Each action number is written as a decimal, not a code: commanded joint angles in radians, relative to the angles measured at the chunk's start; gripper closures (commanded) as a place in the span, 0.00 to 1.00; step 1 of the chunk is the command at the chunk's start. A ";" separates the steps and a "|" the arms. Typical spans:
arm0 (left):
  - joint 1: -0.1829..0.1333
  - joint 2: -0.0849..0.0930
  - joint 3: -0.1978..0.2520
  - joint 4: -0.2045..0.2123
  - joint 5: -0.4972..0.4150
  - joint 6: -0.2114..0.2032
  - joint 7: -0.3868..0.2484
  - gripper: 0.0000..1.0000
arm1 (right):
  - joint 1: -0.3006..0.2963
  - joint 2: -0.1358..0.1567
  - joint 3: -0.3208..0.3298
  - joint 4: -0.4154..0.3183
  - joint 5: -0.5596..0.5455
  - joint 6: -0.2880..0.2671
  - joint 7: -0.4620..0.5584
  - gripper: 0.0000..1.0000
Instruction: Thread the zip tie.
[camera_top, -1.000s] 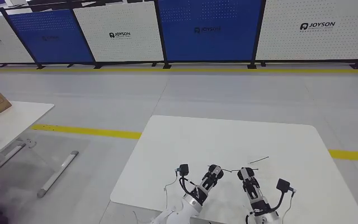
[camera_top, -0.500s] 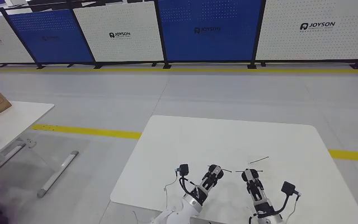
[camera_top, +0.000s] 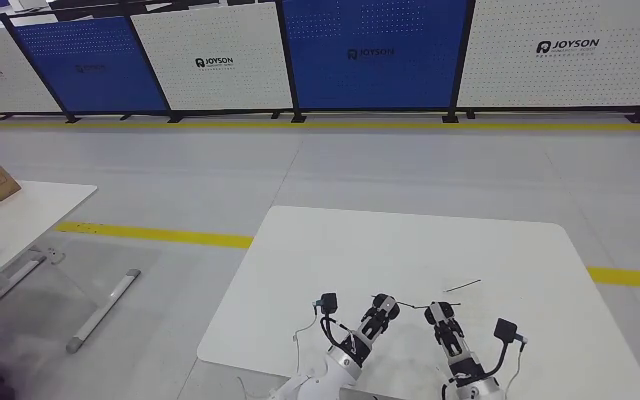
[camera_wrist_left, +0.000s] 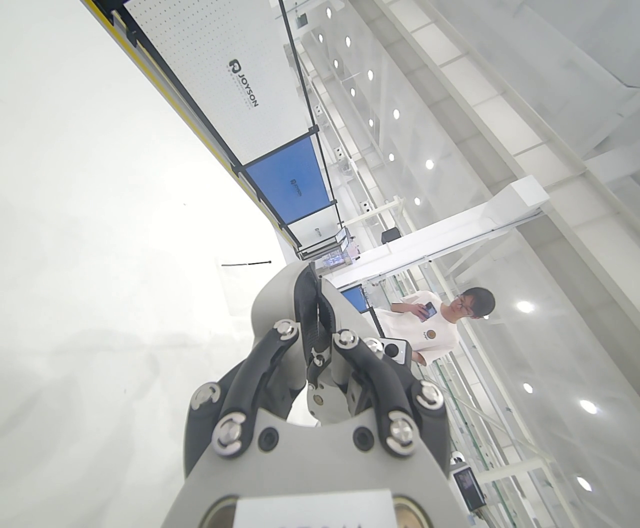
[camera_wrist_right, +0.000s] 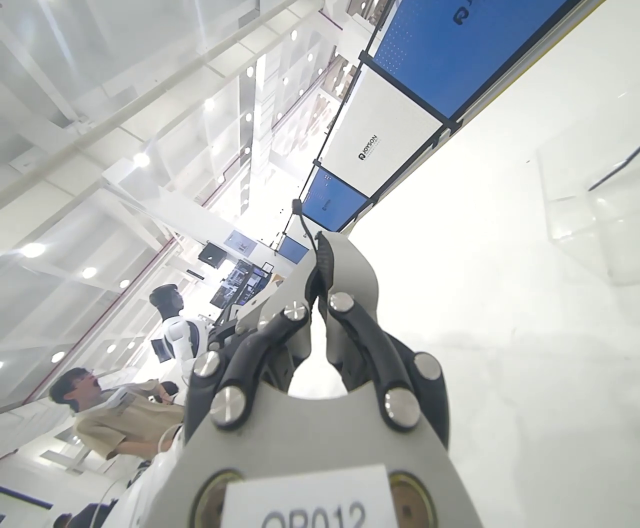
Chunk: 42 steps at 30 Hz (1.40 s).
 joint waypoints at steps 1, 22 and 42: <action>0.000 0.000 0.000 0.000 0.000 0.000 0.000 1.00 | 0.000 0.000 0.000 0.000 0.000 0.000 0.000 1.00; 0.000 0.000 0.000 0.000 0.000 0.000 0.000 1.00 | 0.003 -0.011 0.015 0.006 0.021 0.000 0.043 1.00; 0.005 -0.003 0.000 -0.009 -0.052 0.002 -0.009 1.00 | 0.012 -0.030 0.000 0.009 -0.026 0.022 0.026 1.00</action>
